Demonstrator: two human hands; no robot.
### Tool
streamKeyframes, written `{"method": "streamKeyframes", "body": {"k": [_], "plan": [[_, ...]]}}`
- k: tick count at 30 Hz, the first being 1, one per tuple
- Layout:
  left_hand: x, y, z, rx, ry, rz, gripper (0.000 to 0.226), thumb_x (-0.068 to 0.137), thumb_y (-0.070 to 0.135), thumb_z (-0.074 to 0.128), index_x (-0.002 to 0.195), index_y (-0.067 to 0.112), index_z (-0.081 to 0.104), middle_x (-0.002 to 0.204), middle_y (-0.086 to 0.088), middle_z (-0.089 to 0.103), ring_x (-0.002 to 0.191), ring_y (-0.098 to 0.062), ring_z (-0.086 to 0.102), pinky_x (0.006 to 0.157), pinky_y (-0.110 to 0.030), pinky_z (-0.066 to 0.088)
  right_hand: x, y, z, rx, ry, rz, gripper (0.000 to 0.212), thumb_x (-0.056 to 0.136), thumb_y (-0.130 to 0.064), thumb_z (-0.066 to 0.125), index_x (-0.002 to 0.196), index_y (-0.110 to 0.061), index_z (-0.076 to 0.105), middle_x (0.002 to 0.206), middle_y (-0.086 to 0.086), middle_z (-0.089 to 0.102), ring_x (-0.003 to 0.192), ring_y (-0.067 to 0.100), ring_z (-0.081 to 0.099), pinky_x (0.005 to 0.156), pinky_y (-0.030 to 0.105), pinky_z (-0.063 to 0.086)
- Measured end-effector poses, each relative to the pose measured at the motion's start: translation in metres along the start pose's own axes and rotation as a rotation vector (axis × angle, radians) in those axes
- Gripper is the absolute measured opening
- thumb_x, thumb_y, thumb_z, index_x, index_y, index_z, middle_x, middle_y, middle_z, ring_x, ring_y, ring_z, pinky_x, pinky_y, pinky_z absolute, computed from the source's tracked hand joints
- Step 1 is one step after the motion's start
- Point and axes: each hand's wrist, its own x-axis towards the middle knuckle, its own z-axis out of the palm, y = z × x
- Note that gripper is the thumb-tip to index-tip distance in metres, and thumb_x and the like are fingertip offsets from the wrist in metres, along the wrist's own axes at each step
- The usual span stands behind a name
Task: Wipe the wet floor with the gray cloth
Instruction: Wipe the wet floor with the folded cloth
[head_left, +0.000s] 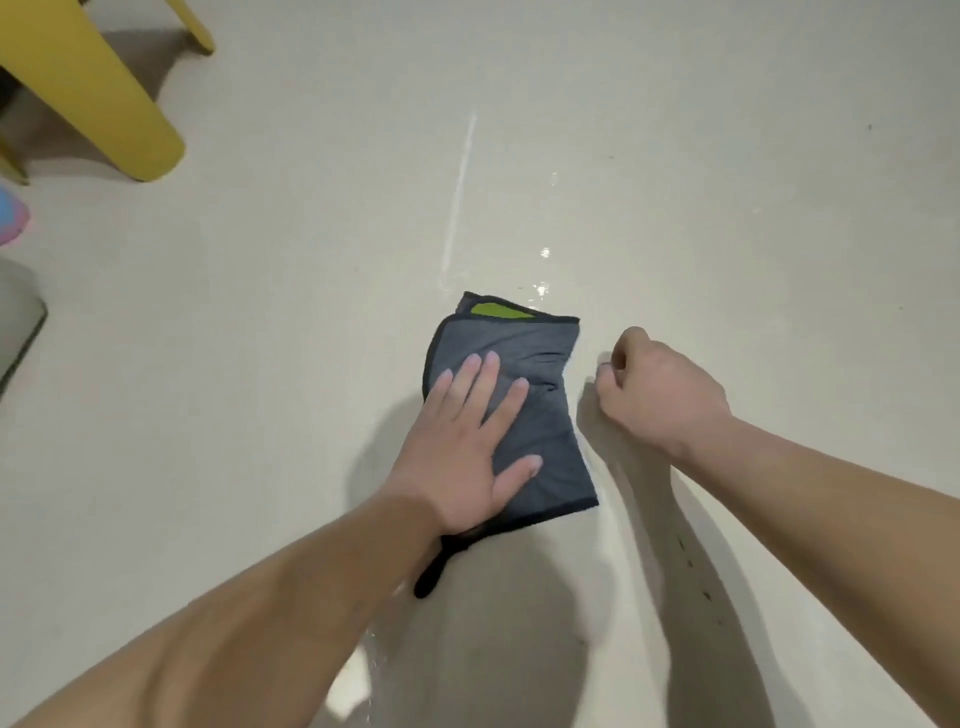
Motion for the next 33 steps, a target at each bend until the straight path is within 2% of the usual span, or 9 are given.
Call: {"method": "streamKeyframes", "body": {"k": [3,7,11,15,17,20,22,25,33], "plan": [[-0.037,-0.023,0.013,-0.126,0.020,-0.265,0.083,0.099,0.074,0.011,0.165,0.027,-0.002,0.171,-0.013,-0.018,0.156,-0.028,-0.024,0.128,-0.050,-0.005,-0.010,-0.044,0.011,0.078,-0.055,-0.117,0.017,0.100,-0.038,0.043,0.100,-0.022,0.050,0.095,-0.003,0.059,0.088,0.025,0.058,0.070,0.037,0.046],[-0.105,0.003,0.041,-0.259,0.178,-0.491,0.080,0.101,0.064,0.039,0.161,0.012,0.031,0.169,-0.026,0.013,0.157,-0.042,0.009,0.123,-0.060,0.018,-0.020,-0.086,0.031,-0.027,-0.167,-0.313,0.016,0.099,-0.039,0.046,0.103,-0.026,0.053,0.103,-0.004,0.059,0.093,0.022,0.059,0.073,0.037,0.051],[-0.142,0.012,0.051,-0.243,0.076,-0.350,0.086,0.098,0.071,0.032,0.164,0.018,0.019,0.172,-0.019,0.002,0.159,-0.038,-0.002,0.122,-0.059,0.013,-0.020,-0.117,0.041,-0.067,-0.184,-0.360,0.015,0.099,-0.038,0.046,0.103,-0.026,0.054,0.105,-0.004,0.060,0.094,0.021,0.059,0.075,0.037,0.052],[-0.149,-0.082,0.048,-0.147,0.082,-0.045,0.085,0.096,0.077,0.036,0.164,0.027,0.022,0.173,-0.012,0.005,0.160,-0.028,-0.001,0.128,-0.051,0.010,-0.029,-0.155,0.050,-0.067,-0.252,-0.394,0.018,0.100,-0.040,0.045,0.107,-0.027,0.055,0.104,-0.006,0.059,0.093,0.021,0.059,0.078,0.039,0.053],[-0.151,-0.131,0.043,-0.129,0.029,-0.140,0.086,0.095,0.079,0.030,0.165,0.031,0.012,0.173,-0.008,-0.005,0.159,-0.023,-0.013,0.129,-0.049,0.004,-0.032,-0.176,0.050,-0.073,-0.275,-0.433,0.021,0.101,-0.042,0.044,0.111,-0.028,0.055,0.108,-0.006,0.058,0.097,0.021,0.059,0.082,0.041,0.053],[-0.166,-0.176,0.043,-0.155,-0.042,-0.435,0.086,0.095,0.080,0.014,0.164,0.034,-0.007,0.170,-0.005,-0.024,0.154,-0.019,-0.030,0.128,-0.048,-0.004,-0.033,-0.212,0.052,-0.083,-0.305,-0.466,0.025,0.101,-0.042,0.043,0.117,-0.027,0.056,0.112,-0.005,0.059,0.101,0.021,0.059,0.085,0.041,0.053],[-0.184,-0.179,0.050,-0.217,0.017,-0.648,0.085,0.096,0.079,0.013,0.164,0.031,-0.005,0.171,-0.008,-0.019,0.156,-0.023,-0.024,0.128,-0.049,-0.004,-0.033,-0.237,0.061,-0.075,-0.332,-0.480,0.027,0.100,-0.042,0.044,0.119,-0.026,0.056,0.113,-0.004,0.059,0.101,0.022,0.059,0.087,0.042,0.053],[-0.208,-0.146,0.065,-0.221,0.146,-0.884,0.084,0.100,0.073,0.018,0.166,0.021,0.009,0.172,-0.019,0.001,0.159,-0.034,-0.002,0.127,-0.054,0.010,-0.040,-0.271,0.077,-0.082,-0.367,-0.493,0.027,0.101,-0.043,0.043,0.119,-0.026,0.056,0.112,-0.004,0.059,0.100,0.022,0.060,0.087,0.042,0.054],[-0.230,-0.081,0.085,-0.296,0.129,-0.952,0.085,0.100,0.070,0.013,0.164,0.014,0.002,0.170,-0.024,-0.005,0.157,-0.043,-0.005,0.125,-0.062,0.009,-0.062,-0.280,0.111,-0.164,-0.289,-0.591,0.024,0.101,-0.039,0.043,0.115,-0.026,0.057,0.110,-0.005,0.057,0.095,0.022,0.057,0.073,0.034,0.047]]}}
